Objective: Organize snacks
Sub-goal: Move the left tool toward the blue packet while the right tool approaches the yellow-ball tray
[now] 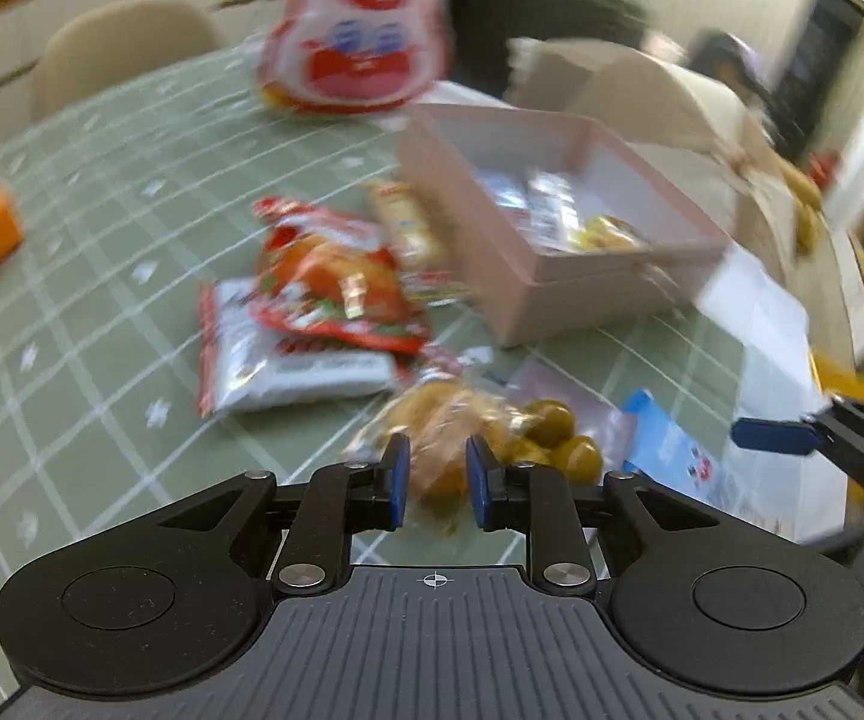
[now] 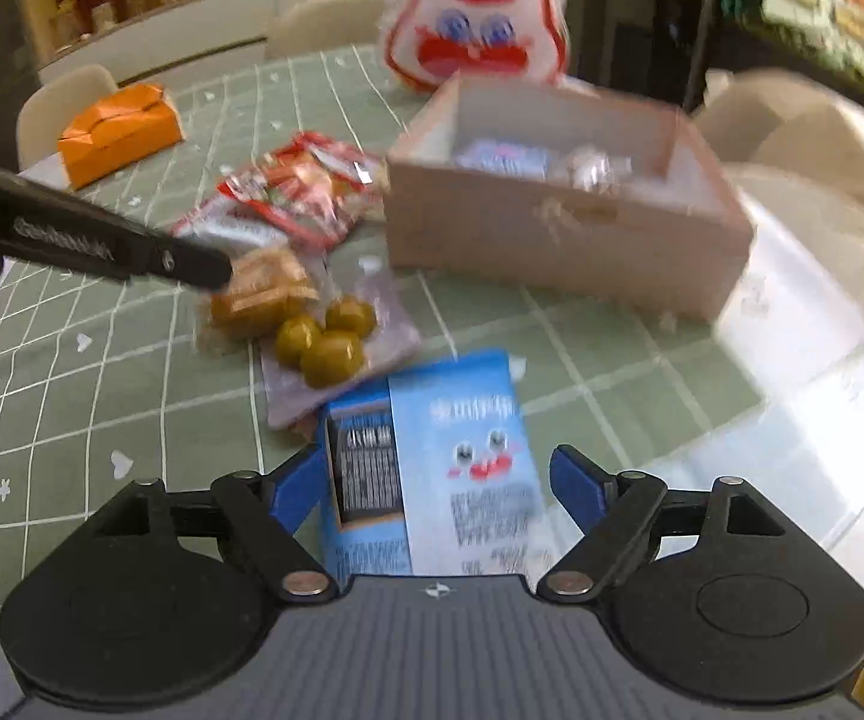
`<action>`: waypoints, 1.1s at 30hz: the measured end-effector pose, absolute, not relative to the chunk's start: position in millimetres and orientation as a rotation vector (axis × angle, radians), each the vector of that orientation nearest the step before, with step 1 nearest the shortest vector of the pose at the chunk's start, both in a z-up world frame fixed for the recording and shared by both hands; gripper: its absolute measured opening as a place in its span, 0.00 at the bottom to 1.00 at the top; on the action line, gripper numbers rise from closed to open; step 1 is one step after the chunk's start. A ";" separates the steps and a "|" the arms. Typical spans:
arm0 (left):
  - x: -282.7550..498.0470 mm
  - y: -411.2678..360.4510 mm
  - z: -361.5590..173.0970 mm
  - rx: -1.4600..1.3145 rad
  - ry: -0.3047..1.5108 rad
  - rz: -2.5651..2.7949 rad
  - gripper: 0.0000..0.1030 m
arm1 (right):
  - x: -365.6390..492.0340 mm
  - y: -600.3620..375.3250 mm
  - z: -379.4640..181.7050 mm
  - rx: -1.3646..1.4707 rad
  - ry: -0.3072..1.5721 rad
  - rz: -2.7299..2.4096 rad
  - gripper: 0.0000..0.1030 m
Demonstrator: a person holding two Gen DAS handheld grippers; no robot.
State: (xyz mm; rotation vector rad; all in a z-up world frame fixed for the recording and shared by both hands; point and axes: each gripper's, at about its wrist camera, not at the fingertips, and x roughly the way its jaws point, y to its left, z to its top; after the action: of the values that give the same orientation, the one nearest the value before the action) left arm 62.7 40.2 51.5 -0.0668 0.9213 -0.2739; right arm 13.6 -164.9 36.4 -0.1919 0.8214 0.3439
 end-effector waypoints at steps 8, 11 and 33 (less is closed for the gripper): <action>55.5 63.4 36.1 -0.209 0.996 -0.169 0.25 | 41.0 -110.6 40.0 -0.321 0.737 0.477 0.69; 51.2 65.9 31.8 -0.232 1.009 -0.174 0.25 | 59.9 -98.0 25.6 -0.330 0.817 0.462 0.55; 23.3 20.5 25.4 -0.228 1.026 0.021 0.25 | 105.1 -146.9 39.3 -0.122 1.062 0.622 0.05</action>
State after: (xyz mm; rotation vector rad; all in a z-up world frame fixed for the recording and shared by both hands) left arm 23.3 20.5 25.4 -0.2280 1.0260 0.0205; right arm 105.1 -146.9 39.3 -0.1224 1.0623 0.6223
